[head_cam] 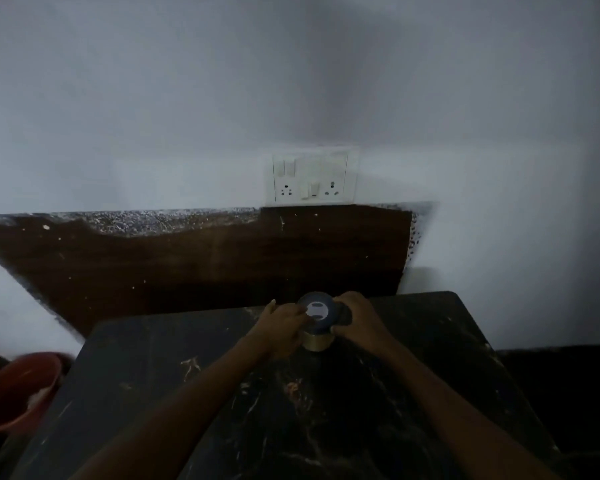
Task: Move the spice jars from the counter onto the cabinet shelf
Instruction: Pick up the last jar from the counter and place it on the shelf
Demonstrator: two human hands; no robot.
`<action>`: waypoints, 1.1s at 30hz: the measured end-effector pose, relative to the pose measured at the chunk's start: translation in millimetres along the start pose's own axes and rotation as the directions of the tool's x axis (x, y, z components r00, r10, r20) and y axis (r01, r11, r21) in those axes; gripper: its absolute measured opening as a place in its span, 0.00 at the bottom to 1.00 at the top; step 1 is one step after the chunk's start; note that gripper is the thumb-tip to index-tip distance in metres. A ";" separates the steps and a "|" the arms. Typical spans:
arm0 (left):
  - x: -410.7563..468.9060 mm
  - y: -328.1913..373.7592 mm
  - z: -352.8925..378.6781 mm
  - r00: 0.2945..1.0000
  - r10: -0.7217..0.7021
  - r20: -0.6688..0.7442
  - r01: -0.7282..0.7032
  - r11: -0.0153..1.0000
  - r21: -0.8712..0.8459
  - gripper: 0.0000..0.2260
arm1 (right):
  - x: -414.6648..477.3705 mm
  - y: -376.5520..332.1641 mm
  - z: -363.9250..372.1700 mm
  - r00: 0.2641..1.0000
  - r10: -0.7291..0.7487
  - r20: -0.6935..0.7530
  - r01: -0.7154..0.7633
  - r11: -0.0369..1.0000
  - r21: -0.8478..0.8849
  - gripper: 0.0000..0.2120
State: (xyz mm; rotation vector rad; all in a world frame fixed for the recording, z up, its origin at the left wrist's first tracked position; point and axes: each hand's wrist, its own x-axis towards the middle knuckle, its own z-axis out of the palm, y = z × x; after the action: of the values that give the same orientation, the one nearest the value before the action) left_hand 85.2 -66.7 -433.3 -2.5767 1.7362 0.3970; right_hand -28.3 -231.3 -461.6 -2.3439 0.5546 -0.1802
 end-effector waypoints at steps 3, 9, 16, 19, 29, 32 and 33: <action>2.7 -1.6 19.2 0.999 -0.033 0.005 0.032 0.998 0.047 0.25 | 1.5 11.9 25.3 0.996 0.044 0.071 -0.052 0.992 0.113 0.36; 1.1 3.5 34.4 0.994 -0.071 0.087 0.072 0.997 -0.013 0.33 | 5.9 12.9 63.6 0.995 0.089 -0.053 -0.072 0.963 0.260 0.35; -12.4 3.5 13.6 1.000 -0.003 -0.001 0.003 0.999 -0.040 0.37 | 2.4 -1.3 37.2 0.993 0.107 -0.045 -0.084 0.929 0.359 0.25; -31.6 2.9 -7.4 0.990 0.035 -0.134 -0.041 0.998 -0.043 0.44 | -11.2 -23.8 2.1 0.999 0.050 0.004 -0.046 0.901 0.432 0.22; -137.0 38.4 -36.1 0.949 0.168 -0.266 -0.281 0.832 -0.478 0.56 | -103.0 -91.5 -82.2 0.934 -0.054 0.352 -0.104 0.904 0.414 0.09; -168.5 62.4 -31.1 0.939 0.146 -0.311 -0.307 0.759 -0.574 0.56 | -128.5 -101.1 -82.4 0.917 -0.040 0.398 -0.160 0.876 0.456 0.15; -176.8 68.3 -27.5 0.933 0.132 -0.335 -0.312 0.758 -0.572 0.56 | -137.7 -104.1 -80.8 0.910 -0.040 0.412 -0.173 0.868 0.466 0.16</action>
State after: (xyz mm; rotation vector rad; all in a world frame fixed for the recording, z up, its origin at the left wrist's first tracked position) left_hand -34.1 63.8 -359.9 -2.9628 2.3679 0.7673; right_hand -139.1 -152.2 -328.2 -1.7808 0.3285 0.1880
